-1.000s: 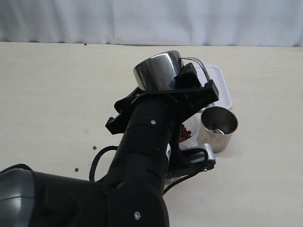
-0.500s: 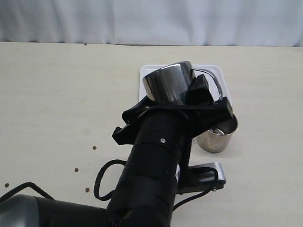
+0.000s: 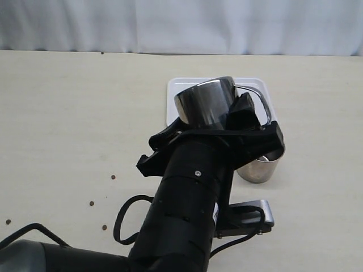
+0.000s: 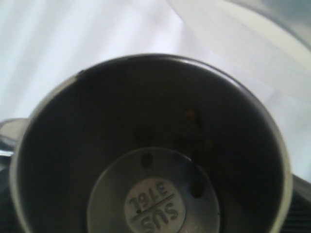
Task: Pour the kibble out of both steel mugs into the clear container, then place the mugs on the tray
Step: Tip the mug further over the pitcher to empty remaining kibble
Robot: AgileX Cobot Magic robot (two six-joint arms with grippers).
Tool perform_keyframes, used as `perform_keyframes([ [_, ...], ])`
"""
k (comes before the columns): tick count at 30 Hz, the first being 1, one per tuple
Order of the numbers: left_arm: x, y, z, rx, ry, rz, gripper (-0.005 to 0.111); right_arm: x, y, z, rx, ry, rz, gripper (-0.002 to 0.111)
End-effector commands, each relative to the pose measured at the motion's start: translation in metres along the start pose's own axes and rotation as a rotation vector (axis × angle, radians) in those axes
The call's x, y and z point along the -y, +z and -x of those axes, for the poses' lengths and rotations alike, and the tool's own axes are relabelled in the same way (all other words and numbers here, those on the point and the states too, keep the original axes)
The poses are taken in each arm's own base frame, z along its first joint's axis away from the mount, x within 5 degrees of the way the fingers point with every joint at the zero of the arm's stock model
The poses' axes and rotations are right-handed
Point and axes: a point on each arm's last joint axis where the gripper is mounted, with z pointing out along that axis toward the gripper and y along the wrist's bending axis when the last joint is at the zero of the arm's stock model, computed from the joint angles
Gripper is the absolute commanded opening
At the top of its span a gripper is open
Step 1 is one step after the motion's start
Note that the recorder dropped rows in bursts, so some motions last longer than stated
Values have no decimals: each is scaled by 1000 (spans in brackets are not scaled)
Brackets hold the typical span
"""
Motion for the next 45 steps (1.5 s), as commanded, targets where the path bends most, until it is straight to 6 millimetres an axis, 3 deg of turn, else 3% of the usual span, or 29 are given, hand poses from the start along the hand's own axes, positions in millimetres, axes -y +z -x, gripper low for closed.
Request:
perform_keyframes([
  [1, -6, -1, -4, -26, -13, 16, 0, 1, 0, -2, -5, -9, -7, 5],
  [5, -8, 0, -5, -30, -21, 16, 0, 1, 0, -2, -5, -9, -7, 5],
  [12, -8, 4, -25, -59, -69, 6, 0, 1, 0, -2, -5, -9, -7, 5],
  [16, 3, 9, -1, -30, 37, -56, 0, 1, 0, -2, -5, -9, -7, 5],
  [25, -10, 4, -25, -60, -79, 8, 0, 1, 0, -2, -5, -9, -7, 5],
  [30, 1, 8, -8, -32, 25, -68, 0, 1, 0, -2, -5, -9, -7, 5],
  [36, -11, 3, -30, -65, -94, 14, 0, 1, 0, -2, -5, -9, -7, 5],
  [42, 2, 6, -13, -25, 3, -101, 0, 1, 0, -2, -5, -9, -7, 5],
  [45, -1, 7, -12, -34, 32, -64, 0, 1, 0, -2, -5, -9, -7, 5],
])
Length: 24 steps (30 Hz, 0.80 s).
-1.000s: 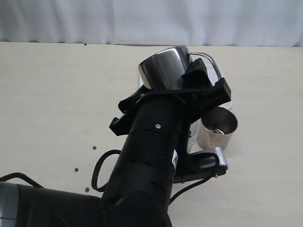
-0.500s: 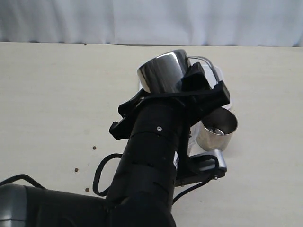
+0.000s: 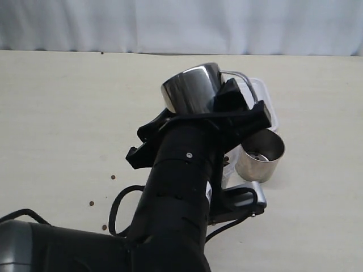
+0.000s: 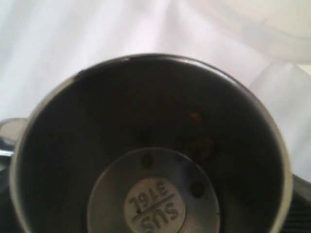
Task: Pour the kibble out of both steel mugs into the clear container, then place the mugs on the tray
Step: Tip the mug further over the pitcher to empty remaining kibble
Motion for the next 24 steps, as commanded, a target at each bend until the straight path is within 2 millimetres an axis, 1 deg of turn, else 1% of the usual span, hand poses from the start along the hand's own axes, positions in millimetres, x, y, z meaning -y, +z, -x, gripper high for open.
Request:
perform_keyframes([
  [1, -6, 0, -5, -34, 15, 53, 0, 1, 0, -2, -5, -9, -7, 5],
  [4, -12, -3, -17, -50, -41, 90, 0, 1, 0, -2, -5, -9, -7, 5],
  [6, -8, -3, -16, -35, -49, 42, 0, 1, 0, -2, -5, -9, -7, 5],
  [7, -2, -2, -11, -17, -17, -13, 0, 1, 0, -2, -5, -9, -7, 5],
  [8, 3, -1, -6, 0, 54, -57, 0, 1, 0, -2, -5, -9, -7, 5],
  [9, 5, -1, -4, 6, 94, -68, 0, 1, 0, -2, -5, -9, -7, 5],
  [12, 0, -1, -6, -15, 71, -14, 0, 1, 0, -2, -5, -9, -7, 5],
  [18, -1, -2, -7, -16, 55, -9, 0, 1, 0, -2, -5, -9, -7, 5],
  [20, -8, -2, -12, -39, -10, 58, 0, 1, 0, -2, -5, -9, -7, 5],
  [21, -11, -2, -16, -49, -84, 88, 0, 1, 0, -2, -5, -9, -7, 5],
  [23, -14, -2, -22, -52, -205, 94, 0, 1, 0, -2, -5, -9, -7, 5],
  [24, -14, -2, -23, -52, -206, 95, 0, 1, 0, -2, -5, -9, -7, 5],
])
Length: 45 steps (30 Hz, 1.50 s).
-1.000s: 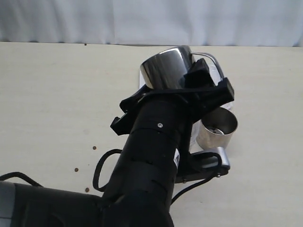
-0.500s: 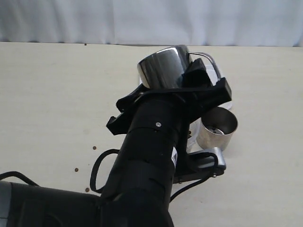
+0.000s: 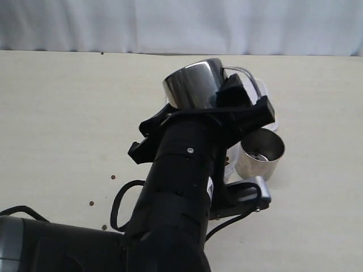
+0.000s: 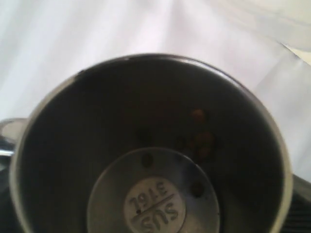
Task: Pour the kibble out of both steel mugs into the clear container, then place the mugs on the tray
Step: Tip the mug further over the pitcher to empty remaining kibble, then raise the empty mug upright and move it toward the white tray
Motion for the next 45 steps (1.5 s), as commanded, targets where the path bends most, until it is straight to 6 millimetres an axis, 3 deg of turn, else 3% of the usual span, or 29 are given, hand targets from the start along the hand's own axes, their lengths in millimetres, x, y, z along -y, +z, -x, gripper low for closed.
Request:
perform_keyframes([
  [1, -7, 0, -14, -35, -126, 32, 0, 1, 0, -2, -5, -9, -7, 5],
  [4, 13, 0, -9, 40, 95, -188, 0, 1, 0, -2, -5, -9, -7, 5],
  [10, -3, 3, -15, -37, -76, -3, 0, 1, 0, -2, -5, -9, -7, 5],
  [14, 11, 2, -10, 16, 4, -160, 0, 1, 0, -2, -5, -9, -7, 5],
  [18, 5, 1, -19, -16, -253, -113, 0, 1, 0, -2, -5, -9, -7, 5],
  [23, -1, -6, -43, -36, -524, -78, 0, 1, 0, -2, -5, -9, -7, 5],
  [30, -7, -16, -76, 314, -965, -143, 0, 1, 0, -2, -5, -9, -7, 5],
  [37, -11, -21, -110, 617, -1223, -90, 0, 1, 0, -2, -5, -9, -7, 5],
  [41, 1, -5, -120, 656, -1351, -120, 0, 1, 0, -2, -5, -9, -7, 5],
  [45, 26, 35, -140, 741, -1614, -100, 0, 1, 0, -2, -5, -9, -7, 5],
])
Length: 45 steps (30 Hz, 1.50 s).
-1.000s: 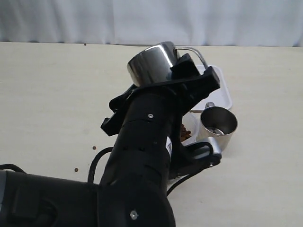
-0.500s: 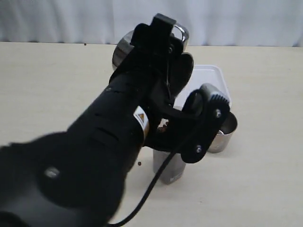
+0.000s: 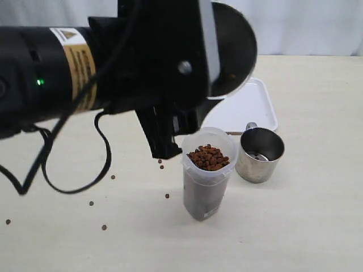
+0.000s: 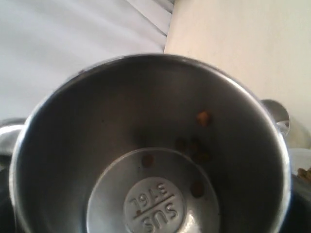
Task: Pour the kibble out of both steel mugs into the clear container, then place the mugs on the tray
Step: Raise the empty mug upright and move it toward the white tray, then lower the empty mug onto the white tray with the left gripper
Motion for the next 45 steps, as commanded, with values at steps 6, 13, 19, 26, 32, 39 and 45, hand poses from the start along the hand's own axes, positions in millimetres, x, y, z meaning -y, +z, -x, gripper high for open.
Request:
perform_keyframes([
  [6, -63, 42, -111, 320, -770, 84, 0, 1, 0, -2, -5, -9, -7, 5],
  [13, -44, 119, -195, 259, -894, 25, 0, 1, 0, -2, -5, -9, -7, 5],
  [19, -24, 181, -236, 237, -933, -23, 0, 1, 0, -2, -5, -9, -7, 5],
  [26, 12, 239, -248, 147, -921, -89, 0, 1, 0, -2, -5, -9, -7, 5],
  [32, 31, 259, -254, 65, -922, -110, 0, 1, 0, -2, -5, -9, -7, 5],
  [39, 47, 264, -267, -11, -951, -125, 22, 1, 0, -2, -5, -9, -7, 5],
  [45, 47, 264, -266, 11, -944, -129, 66, 1, 0, -2, -5, -9, -7, 5],
])
